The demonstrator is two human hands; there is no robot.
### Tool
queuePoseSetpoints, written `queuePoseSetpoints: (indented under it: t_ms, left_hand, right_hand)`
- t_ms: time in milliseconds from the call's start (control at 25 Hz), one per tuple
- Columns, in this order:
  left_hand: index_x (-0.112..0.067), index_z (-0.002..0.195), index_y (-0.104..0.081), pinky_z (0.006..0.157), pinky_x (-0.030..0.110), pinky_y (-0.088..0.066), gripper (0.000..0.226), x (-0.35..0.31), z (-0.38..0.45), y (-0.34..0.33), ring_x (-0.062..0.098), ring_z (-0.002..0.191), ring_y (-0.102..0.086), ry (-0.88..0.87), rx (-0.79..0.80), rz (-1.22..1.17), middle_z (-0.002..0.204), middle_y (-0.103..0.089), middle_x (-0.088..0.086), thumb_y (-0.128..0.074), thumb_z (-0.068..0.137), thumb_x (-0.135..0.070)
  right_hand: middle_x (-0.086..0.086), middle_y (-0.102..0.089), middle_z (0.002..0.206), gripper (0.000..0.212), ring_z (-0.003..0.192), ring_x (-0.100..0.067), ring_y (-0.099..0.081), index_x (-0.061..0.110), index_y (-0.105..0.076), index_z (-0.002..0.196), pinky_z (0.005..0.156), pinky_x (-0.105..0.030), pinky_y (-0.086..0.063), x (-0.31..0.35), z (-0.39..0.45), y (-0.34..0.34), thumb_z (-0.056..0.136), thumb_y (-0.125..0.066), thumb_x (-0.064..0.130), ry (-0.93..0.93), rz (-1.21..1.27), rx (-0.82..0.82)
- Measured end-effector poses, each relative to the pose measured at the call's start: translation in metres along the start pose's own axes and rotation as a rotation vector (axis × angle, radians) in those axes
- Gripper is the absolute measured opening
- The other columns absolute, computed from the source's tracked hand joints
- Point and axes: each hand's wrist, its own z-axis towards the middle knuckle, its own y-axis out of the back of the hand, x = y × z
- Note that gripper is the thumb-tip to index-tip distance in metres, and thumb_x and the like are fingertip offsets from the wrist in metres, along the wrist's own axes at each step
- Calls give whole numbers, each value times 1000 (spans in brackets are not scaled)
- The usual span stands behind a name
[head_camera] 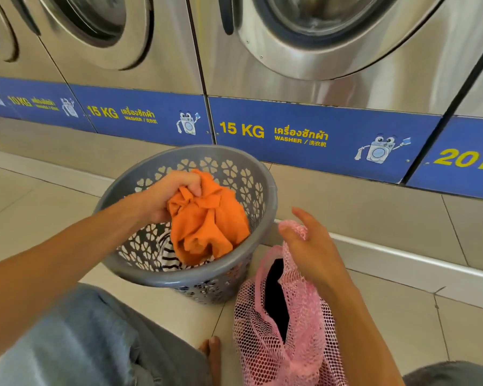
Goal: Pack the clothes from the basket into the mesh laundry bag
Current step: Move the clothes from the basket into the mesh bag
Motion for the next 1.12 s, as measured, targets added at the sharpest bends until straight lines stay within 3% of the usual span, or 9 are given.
queuePoseSetpoints:
  t_ms: [120, 240, 320, 440, 560, 680, 880, 1000, 1120]
  left_hand:
    - [-15, 57, -48, 60, 24, -50, 43, -17, -35, -17, 16, 51, -50, -206, 66, -241, 55, -52, 2, -79, 28, -22]
    - [-17, 51, -55, 63, 26, -52, 17, -21, -58, -46, 14, 53, -55, -340, 86, -352, 54, -58, -2, -70, 52, -24]
    - [-18, 46, -60, 63, 24, -53, 28, -17, -66, -67, 13, 52, -59, -370, 75, -429, 53, -62, -3, -49, 72, -19]
    - [-16, 51, -66, 68, 29, -52, 34, -5, -65, -94, 17, 57, -63, -304, 148, -507, 59, -65, 1, -38, 71, -15]
    - [-16, 51, -61, 57, 23, -47, 40, 12, -44, -103, 15, 50, -55, -91, 38, -318, 56, -59, 1, -36, 82, -10]
    - [-19, 68, -56, 53, 24, -36, 6, 27, -24, -107, 16, 57, -48, 11, -75, 47, 67, -51, 4, -58, 70, -15]
    - [-23, 63, -50, 57, 27, -33, 19, 22, -11, -108, 12, 62, -43, -42, -217, 383, 64, -47, -4, -64, 73, -16]
    - [-21, 71, -52, 63, 30, -39, 23, 28, -8, -99, 15, 71, -50, 83, -207, 570, 74, -54, -4, -70, 68, -35]
    - [-25, 94, -63, 79, 34, -52, 50, 40, -5, -97, 14, 93, -60, 152, -215, 757, 100, -62, -5, -72, 58, -59]
  right_hand:
    - [4, -46, 152, 52, 136, -19, -46, 37, -45, 146, 108, -40, -40, -1, -11, 15, 96, -58, 40, 6, 34, -60]
    - [4, -48, 150, 50, 134, -19, -47, 40, -46, 144, 104, -39, -40, -3, -24, 26, 96, -60, 42, 26, 32, -68]
    - [6, -47, 151, 51, 136, -19, -46, 45, -44, 144, 105, -40, -40, -3, -33, 31, 95, -60, 43, 68, 0, -40]
    - [12, -45, 152, 56, 140, -15, -41, 47, -42, 145, 109, -38, -36, -2, -42, 32, 93, -62, 45, 138, -80, 12]
    - [10, -45, 153, 55, 139, -17, -43, 41, -45, 145, 107, -38, -38, -3, -48, 34, 93, -61, 47, 123, -105, -3]
    - [7, -44, 153, 49, 138, -21, -43, 37, -49, 143, 107, -42, -39, -5, -50, 42, 95, -60, 42, 71, -92, -57]
    - [7, -47, 151, 48, 136, -20, -45, 34, -52, 141, 107, -42, -40, -6, -47, 46, 95, -61, 43, 66, -88, -89]
    - [6, -48, 150, 46, 135, -19, -45, 32, -54, 140, 107, -40, -40, -7, -46, 46, 95, -61, 42, 61, -83, -97]
    - [4, -50, 148, 45, 133, -18, -47, 30, -55, 139, 102, -37, -40, -6, -44, 45, 95, -61, 39, 56, -69, -97]
